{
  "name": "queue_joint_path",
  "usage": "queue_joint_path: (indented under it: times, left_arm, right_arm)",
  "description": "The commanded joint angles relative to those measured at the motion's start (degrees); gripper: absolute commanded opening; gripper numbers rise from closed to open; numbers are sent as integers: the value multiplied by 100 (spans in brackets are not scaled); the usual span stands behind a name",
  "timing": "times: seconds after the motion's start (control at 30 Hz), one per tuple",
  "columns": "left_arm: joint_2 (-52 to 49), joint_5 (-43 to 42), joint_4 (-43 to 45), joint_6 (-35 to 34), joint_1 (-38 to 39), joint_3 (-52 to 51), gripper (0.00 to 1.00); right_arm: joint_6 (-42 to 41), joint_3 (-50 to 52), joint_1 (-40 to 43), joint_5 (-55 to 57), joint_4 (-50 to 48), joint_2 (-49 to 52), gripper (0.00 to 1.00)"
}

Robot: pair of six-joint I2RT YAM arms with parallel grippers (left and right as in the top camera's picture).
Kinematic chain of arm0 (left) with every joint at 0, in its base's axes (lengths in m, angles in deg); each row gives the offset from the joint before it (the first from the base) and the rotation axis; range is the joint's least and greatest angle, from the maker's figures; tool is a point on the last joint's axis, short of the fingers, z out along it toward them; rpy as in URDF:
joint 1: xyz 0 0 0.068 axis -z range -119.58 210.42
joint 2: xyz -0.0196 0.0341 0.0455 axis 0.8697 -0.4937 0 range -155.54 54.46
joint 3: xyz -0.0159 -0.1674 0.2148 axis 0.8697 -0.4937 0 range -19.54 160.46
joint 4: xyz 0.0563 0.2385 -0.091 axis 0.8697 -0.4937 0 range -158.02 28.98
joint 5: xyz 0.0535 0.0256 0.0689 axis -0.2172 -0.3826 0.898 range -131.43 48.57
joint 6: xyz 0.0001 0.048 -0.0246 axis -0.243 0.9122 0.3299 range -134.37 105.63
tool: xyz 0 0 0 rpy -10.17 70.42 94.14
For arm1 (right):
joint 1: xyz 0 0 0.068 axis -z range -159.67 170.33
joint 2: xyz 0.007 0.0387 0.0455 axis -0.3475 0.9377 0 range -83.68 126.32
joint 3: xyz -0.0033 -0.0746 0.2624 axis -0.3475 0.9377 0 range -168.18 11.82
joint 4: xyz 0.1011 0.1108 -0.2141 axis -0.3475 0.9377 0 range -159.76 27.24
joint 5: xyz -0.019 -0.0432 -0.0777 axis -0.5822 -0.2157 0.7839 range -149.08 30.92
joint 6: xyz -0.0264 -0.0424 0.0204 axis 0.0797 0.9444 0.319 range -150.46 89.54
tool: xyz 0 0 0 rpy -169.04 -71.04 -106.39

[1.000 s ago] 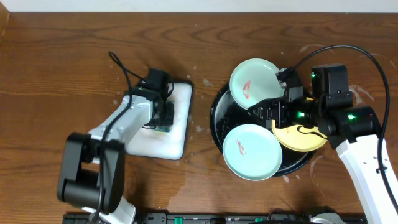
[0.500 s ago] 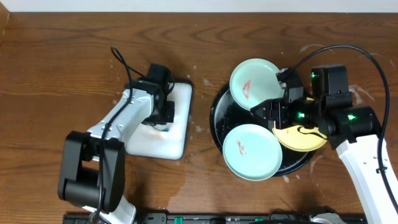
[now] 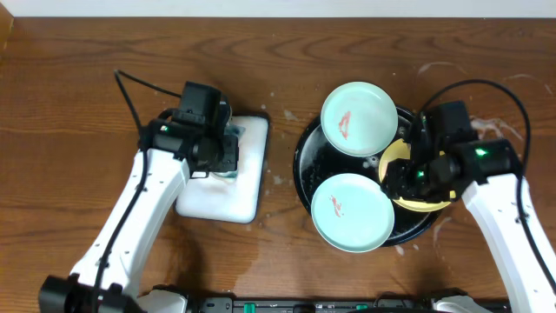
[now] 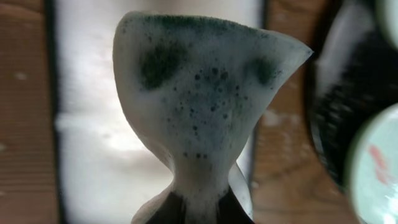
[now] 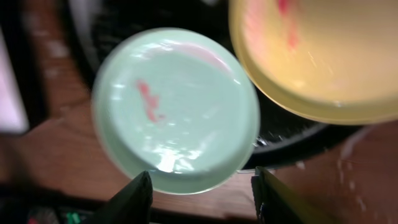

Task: Clean dirty plates on tray and stack at the side
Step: 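Carry the sponge with the left gripper onto the pale green plate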

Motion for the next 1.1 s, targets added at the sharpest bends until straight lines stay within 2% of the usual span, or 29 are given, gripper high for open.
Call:
queue_joint_path:
  times: [0.0,0.33,0.4,0.5,0.53,0.73,0.83,1.07]
  left_arm:
    - [122,-656,-179,0,-7,153,7]
    - [120,-691,-269,2,372,151,7]
    - [120,-691,-271,4,450,151,8]
    - [120,-691,-269,2,525,151,8]
    - [120,-691,-267,2,546,151,7]
    - [120,-693,-208,-4,809,151,7]
    - [114,-693,-107,-55,1036,151,7]
    - [15,-691,562,-745,1565,144,8]
  right_arm:
    - [-597,459,-68,431,-50,243,50]
    - [-841,1934,-72,240,-1519,826,38]
    - [-975,2140,-70,236,-1880,909,30]
    - [-997,2312,-72,212,-2444,953,6]
    - [-990,2315,-72,212,-2590,951,1]
    - [-610,2312,-70,114,-3641,940,1]
    - [-605,2312,-72,476,-3965,940,1]
    - [-605,2315,-72,1113,-3969,940,1]
